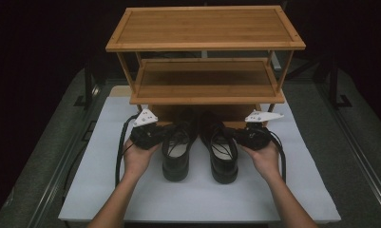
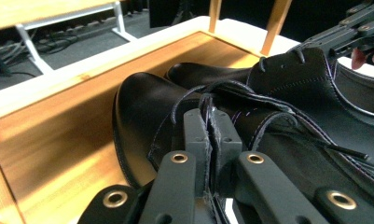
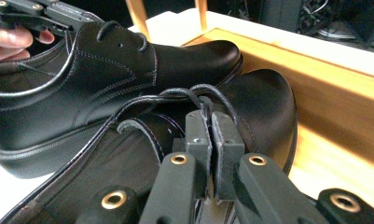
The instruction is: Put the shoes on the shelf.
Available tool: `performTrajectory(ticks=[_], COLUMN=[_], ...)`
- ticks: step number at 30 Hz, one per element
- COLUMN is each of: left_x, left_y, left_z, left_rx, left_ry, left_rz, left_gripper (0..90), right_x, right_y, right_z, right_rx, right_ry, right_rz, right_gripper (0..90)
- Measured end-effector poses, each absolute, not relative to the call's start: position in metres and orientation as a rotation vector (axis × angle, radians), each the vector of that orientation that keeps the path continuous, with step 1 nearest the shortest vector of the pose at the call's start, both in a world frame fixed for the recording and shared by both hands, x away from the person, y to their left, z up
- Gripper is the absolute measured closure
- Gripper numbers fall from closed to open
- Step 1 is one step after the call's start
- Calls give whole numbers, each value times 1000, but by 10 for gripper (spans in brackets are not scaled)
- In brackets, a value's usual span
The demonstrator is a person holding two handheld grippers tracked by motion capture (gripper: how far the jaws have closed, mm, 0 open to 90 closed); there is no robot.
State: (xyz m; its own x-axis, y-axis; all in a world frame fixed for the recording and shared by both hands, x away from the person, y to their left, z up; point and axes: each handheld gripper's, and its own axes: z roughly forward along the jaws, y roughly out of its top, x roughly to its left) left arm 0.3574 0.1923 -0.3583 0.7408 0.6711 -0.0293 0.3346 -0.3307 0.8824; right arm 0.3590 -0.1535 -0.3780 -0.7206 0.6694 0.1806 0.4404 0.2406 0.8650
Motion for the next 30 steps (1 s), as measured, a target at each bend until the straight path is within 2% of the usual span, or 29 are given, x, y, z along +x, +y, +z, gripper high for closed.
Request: performTrajectory(ticks=[10, 19, 30], left_x=[391, 411, 418], left_y=[175, 158, 148], left_z=[-370, -380, -390], left_rx=[1947, 1918, 1910], left_ry=[804, 824, 833], left_rz=[500, 574, 560], left_gripper=[877, 877, 869], right_x=[394, 412, 418], right_y=[-147, -146, -140], right_z=[-381, -384, -393], right_rx=[1086, 1118, 1141], right_ry=[2222, 2172, 2153], right_rz=[1421, 1402, 1397], right_gripper=[868, 868, 861])
